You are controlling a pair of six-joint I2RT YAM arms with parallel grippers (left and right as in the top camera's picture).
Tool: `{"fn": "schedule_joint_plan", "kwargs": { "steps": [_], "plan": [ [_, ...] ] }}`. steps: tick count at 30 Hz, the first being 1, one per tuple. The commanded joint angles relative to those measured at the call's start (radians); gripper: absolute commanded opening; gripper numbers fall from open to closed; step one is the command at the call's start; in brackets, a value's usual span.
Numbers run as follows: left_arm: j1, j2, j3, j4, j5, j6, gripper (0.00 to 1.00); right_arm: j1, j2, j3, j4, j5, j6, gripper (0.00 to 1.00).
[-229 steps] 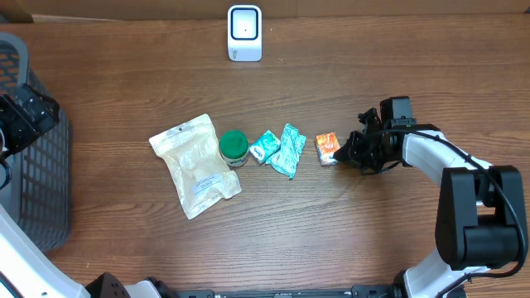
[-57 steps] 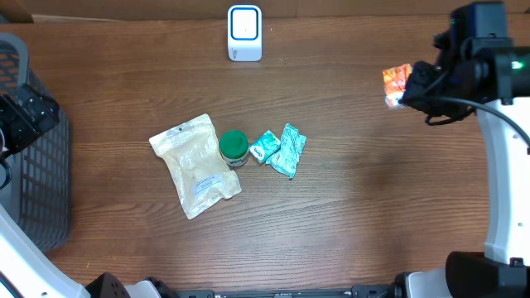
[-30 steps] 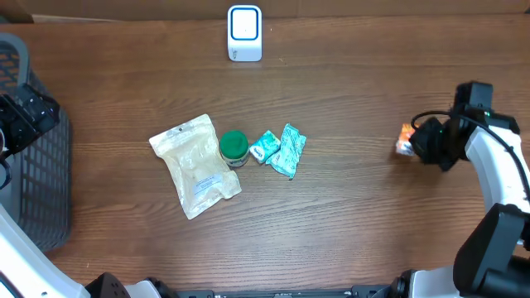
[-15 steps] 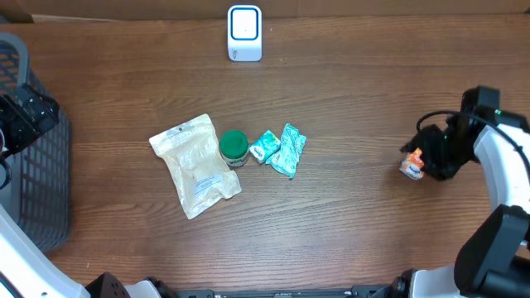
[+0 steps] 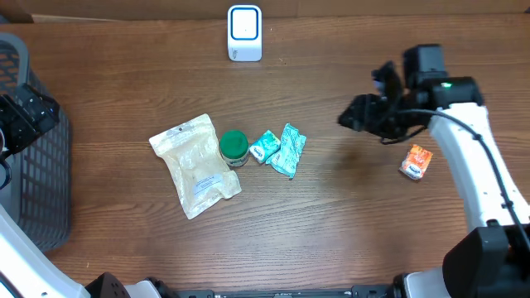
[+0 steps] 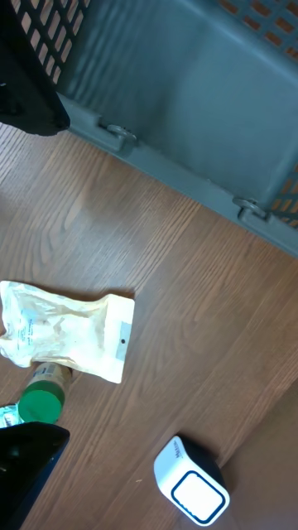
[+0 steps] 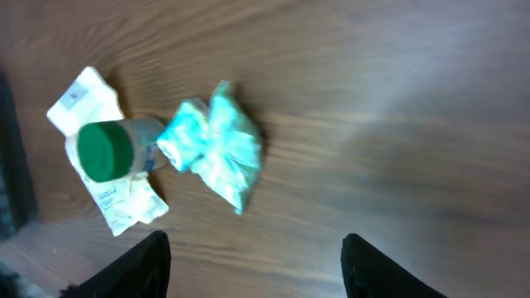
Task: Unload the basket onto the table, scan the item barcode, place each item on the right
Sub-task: 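Lower the right gripper onto the larger teal packet and grasp it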
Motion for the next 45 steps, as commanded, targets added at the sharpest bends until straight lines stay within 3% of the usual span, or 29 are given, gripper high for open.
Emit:
{"fn": "schedule_joint_plan", "kwargs": {
  "steps": [1,8,16,19,25,45],
  "plan": [
    [0.003,0.004,0.009,0.002,-0.002,-0.01,1.0,0.055,-0.006,0.014,0.063,0.033,-0.019,0.59],
    [0.003,0.004,0.009,0.002,-0.002,-0.01,1.0,0.119,0.013,0.026,0.196,0.034,-0.024,0.52],
    [0.003,0.004,0.009,0.002,-0.002,-0.01,1.0,0.172,0.216,0.061,0.169,0.077,-0.153,0.53],
    [0.003,0.004,0.009,0.002,-0.002,-0.01,1.0,0.174,0.278,0.061,0.164,0.064,-0.198,0.54],
    [0.003,0.004,0.009,0.002,-0.002,-0.01,1.0,0.174,0.332,0.061,0.175,0.055,-0.264,0.68],
    [0.003,0.004,0.009,0.002,-0.002,-0.01,1.0,0.174,0.421,0.06,0.19,-0.009,-0.308,0.71]
  ]
}}
